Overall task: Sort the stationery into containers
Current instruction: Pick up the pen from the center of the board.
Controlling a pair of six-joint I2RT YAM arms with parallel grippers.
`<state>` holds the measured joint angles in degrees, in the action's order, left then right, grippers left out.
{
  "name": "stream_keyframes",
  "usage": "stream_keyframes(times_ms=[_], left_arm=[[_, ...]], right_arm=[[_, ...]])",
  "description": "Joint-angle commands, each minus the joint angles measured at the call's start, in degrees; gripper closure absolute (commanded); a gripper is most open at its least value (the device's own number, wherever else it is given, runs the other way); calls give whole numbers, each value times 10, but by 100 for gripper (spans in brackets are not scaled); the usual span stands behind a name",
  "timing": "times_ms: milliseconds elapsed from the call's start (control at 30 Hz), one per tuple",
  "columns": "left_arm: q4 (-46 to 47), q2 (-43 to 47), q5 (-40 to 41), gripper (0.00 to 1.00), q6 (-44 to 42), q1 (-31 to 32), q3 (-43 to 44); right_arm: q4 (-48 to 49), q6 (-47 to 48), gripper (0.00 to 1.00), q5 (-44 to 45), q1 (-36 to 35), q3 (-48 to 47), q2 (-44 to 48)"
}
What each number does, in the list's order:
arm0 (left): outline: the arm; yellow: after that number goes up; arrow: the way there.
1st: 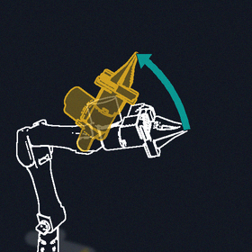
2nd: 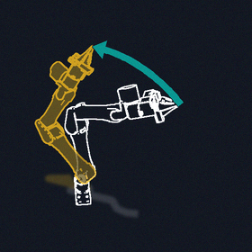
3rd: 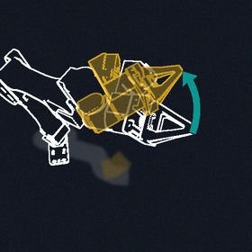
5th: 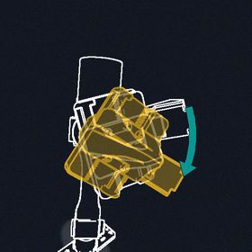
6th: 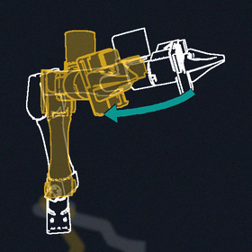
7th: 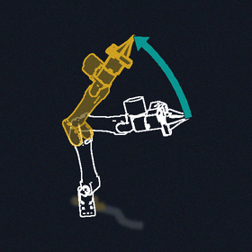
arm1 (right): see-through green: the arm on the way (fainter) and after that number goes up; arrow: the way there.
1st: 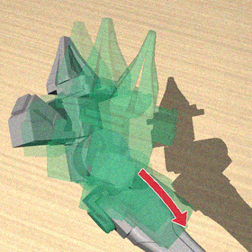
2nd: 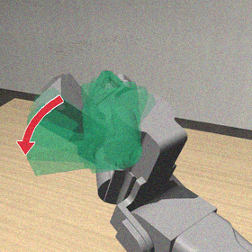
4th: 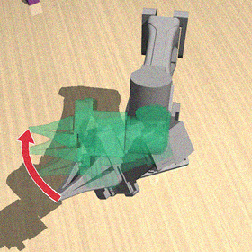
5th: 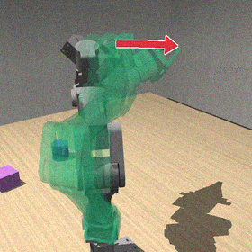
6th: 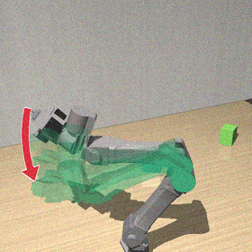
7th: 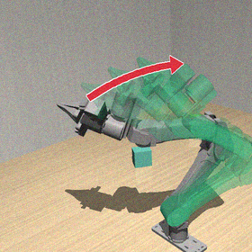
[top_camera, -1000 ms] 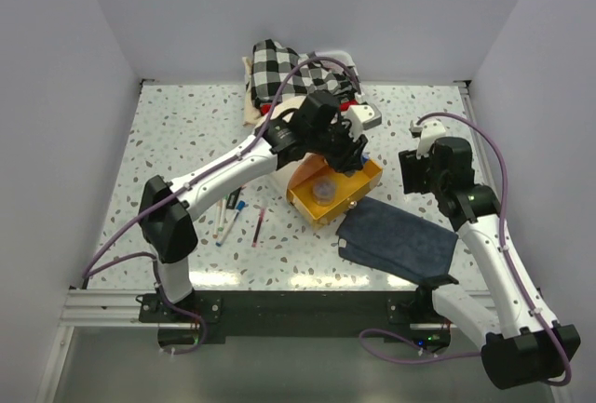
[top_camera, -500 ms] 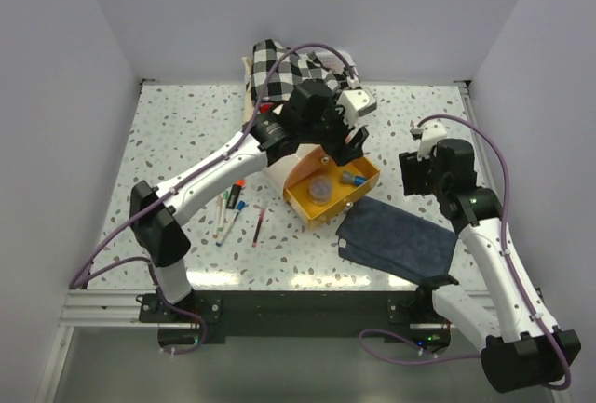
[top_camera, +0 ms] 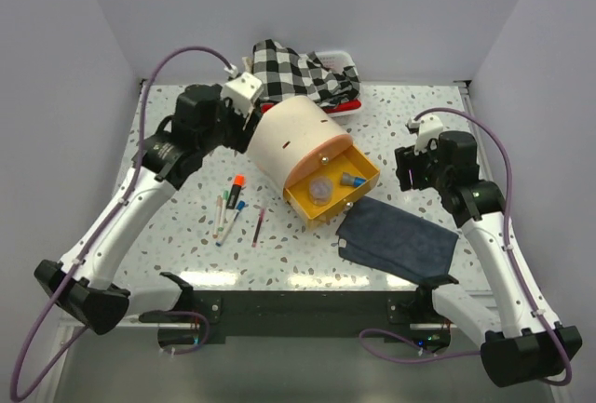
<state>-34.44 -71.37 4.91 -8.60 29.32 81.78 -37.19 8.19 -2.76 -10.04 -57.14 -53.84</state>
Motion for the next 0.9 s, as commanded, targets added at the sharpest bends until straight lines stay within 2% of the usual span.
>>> stream_keyframes(times_ms=[0, 167, 533, 867], left_arm=[[-76, -10, -18, 32, -34, -50, -111], [-64, -37, -35, 29, -22, -105, -158], [-23, -175, -64, 30, -22, -116, -165], [13, -239, -67, 34, -4, -123, -174]], right_arm=[[-3, -3, 35, -12, 3, -11, 0], [-4, -5, 35, -14, 2, -18, -6], [-13, -3, 34, -14, 3, -19, -12], [-18, -3, 34, -5, 2, -8, -1]])
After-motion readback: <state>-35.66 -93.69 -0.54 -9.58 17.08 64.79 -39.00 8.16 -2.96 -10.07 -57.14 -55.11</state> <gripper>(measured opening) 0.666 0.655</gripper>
